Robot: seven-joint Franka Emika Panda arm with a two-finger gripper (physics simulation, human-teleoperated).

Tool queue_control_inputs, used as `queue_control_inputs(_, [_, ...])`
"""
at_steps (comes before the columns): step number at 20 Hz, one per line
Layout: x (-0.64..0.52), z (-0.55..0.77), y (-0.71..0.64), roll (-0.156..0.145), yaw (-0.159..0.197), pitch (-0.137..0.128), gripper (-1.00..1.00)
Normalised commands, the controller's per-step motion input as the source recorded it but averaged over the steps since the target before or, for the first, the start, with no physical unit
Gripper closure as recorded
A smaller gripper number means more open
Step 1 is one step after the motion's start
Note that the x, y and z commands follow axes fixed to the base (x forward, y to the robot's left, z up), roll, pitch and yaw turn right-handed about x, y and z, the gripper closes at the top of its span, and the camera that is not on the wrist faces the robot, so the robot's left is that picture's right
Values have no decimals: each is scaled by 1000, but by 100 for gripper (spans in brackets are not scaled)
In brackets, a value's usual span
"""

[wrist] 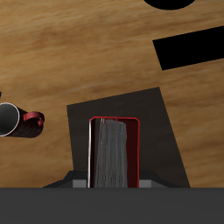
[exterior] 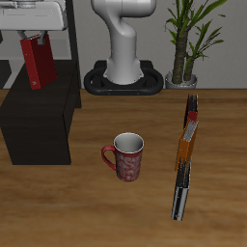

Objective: Place the right red book upright on top of the shelf

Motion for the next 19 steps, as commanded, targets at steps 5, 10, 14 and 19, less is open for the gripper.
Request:
queue_control_inputs(5, [83, -232, -135, -33, -31, 1, 100])
queue_control_inputs(10, [103, -263, -59, -17, -10, 25, 100])
queue_control_inputs(14, [78, -215, -3, -22, 1, 17, -100])
queue_control_inputs(19, [32, -154, -12, -18, -15, 11, -100])
